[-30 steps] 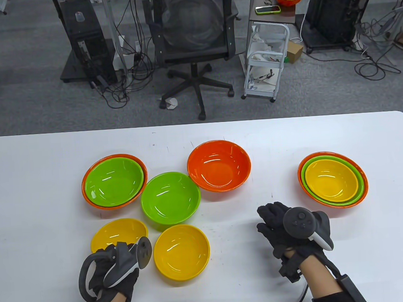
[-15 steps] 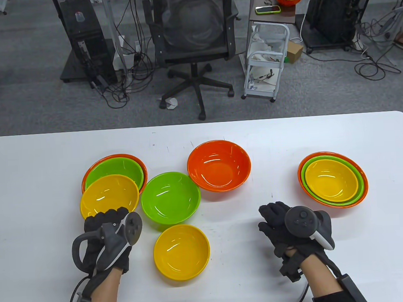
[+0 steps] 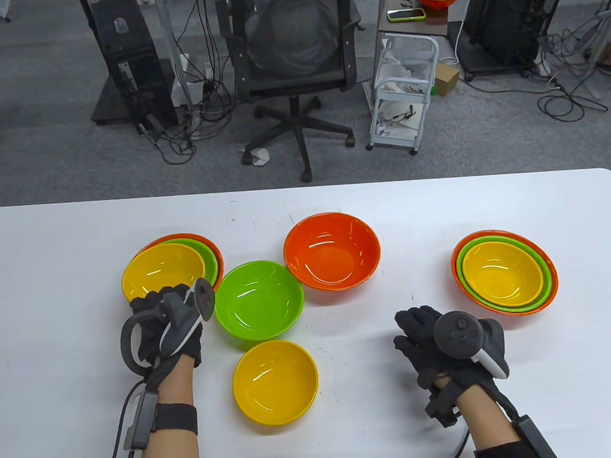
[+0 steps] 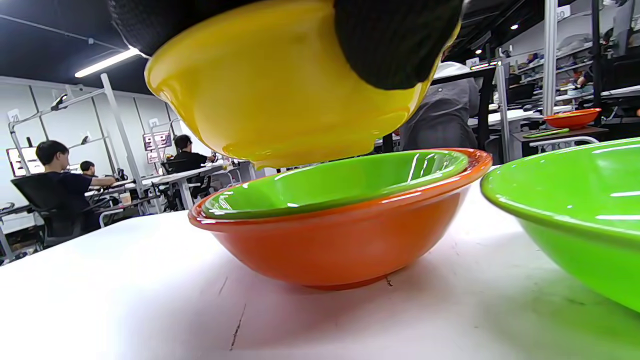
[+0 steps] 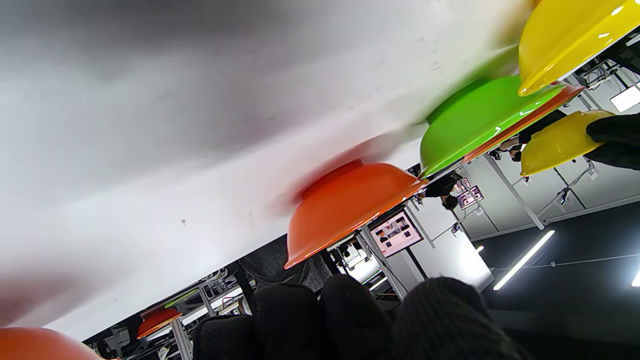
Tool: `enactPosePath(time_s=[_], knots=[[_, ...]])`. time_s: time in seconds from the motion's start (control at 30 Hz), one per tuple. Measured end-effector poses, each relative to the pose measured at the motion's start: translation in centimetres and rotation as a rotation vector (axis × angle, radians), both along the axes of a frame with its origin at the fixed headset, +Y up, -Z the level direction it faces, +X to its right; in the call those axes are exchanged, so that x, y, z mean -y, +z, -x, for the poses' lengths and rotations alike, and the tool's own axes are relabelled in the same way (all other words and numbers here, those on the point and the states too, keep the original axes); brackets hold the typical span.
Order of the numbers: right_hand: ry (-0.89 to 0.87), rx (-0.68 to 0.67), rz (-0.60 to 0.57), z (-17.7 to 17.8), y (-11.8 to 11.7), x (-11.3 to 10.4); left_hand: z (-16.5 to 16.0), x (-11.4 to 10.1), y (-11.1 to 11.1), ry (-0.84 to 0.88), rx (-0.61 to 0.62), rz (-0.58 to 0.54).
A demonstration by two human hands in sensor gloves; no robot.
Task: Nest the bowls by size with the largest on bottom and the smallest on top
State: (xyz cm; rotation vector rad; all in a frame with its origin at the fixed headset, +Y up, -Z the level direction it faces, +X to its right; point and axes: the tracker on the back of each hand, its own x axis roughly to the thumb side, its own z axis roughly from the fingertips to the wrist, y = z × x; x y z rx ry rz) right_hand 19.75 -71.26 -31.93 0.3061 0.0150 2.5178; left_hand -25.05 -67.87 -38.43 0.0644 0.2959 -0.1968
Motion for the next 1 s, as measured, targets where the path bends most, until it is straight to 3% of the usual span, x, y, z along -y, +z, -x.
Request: enactPosePath(time_s=[0.27,1.0], knots=[[-0.011,0.018,0.018,-0.5,-0.2,0.2,0.8,1.6,-2.0,0.046,-0.028,0.018],[-0.013,0.024,0.031,-0.6,-0.4,0.5,1.0,3.1,-2.5,0.062,-0.021,0.056]])
